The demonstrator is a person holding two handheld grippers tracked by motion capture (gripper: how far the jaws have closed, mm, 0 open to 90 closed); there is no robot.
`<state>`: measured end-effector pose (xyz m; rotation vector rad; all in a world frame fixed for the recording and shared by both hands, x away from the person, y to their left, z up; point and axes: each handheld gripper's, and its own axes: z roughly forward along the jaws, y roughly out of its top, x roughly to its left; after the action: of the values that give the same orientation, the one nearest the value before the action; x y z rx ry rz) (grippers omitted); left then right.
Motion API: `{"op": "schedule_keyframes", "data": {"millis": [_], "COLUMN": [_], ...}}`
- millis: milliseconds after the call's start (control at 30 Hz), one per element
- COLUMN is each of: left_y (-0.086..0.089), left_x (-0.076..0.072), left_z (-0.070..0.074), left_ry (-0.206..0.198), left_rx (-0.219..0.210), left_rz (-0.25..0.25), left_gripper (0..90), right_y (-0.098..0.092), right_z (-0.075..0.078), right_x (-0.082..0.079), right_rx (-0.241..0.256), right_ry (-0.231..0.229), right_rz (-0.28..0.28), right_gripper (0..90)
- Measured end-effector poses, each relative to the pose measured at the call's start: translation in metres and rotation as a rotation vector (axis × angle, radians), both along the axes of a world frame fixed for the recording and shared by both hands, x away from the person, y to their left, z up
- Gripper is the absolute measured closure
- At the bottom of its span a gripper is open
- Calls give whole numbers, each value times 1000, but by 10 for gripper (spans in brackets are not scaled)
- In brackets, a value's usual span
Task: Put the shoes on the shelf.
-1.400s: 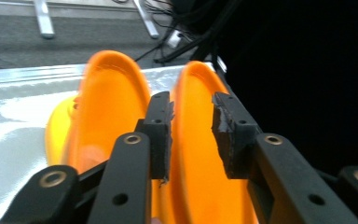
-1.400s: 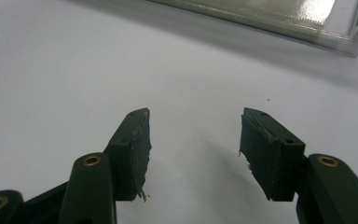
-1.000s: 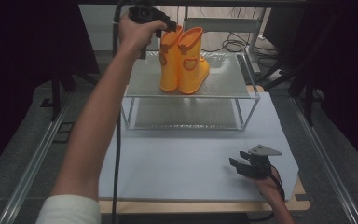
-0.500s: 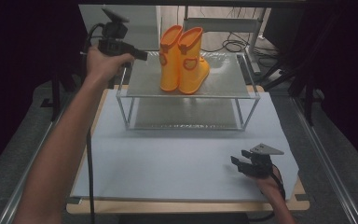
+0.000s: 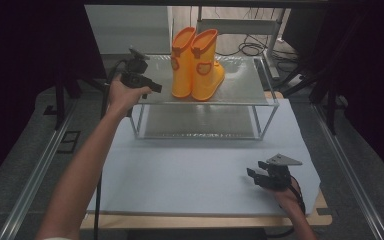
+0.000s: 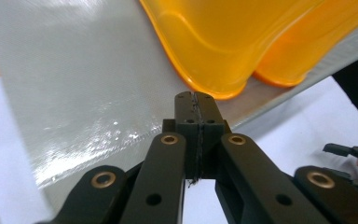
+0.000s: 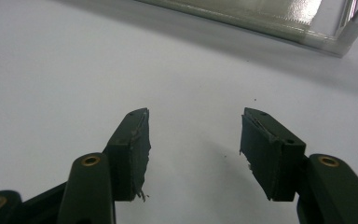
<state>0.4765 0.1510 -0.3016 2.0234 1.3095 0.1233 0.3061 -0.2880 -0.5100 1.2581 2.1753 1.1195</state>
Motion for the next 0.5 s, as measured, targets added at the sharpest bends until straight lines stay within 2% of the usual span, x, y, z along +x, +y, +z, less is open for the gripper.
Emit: {"op": "schedule_keyframes", "data": {"millis": [67, 233, 333, 367, 400, 500], "left_y": [-5, -14, -19, -28, -32, -32], "left_x": [5, 13, 14, 13, 13, 14], "left_z": [-7, -19, -21, -21, -21, -20], "left_ry": [2, 17, 23, 19, 6, 9], "left_rx": [12, 3, -10, -13, 9, 0], "left_rz": [1, 2, -18, -28, -22, -19], "left_gripper": [899, 899, 899, 897, 897, 898], "right_y": [0, 1, 0, 0, 0, 0], "right_z": [0, -1, -1, -1, -1, -1], "right_x": [0, -1, -1, -1, -1, -1], "right_rx": [1, -4, -1, -2, -3, -4], "right_ry": [1, 1, 2, 3, 3, 2], "right_rz": [1, 4, 2, 2, 3, 2], "right_gripper": [423, 423, 423, 423, 423, 423]}}
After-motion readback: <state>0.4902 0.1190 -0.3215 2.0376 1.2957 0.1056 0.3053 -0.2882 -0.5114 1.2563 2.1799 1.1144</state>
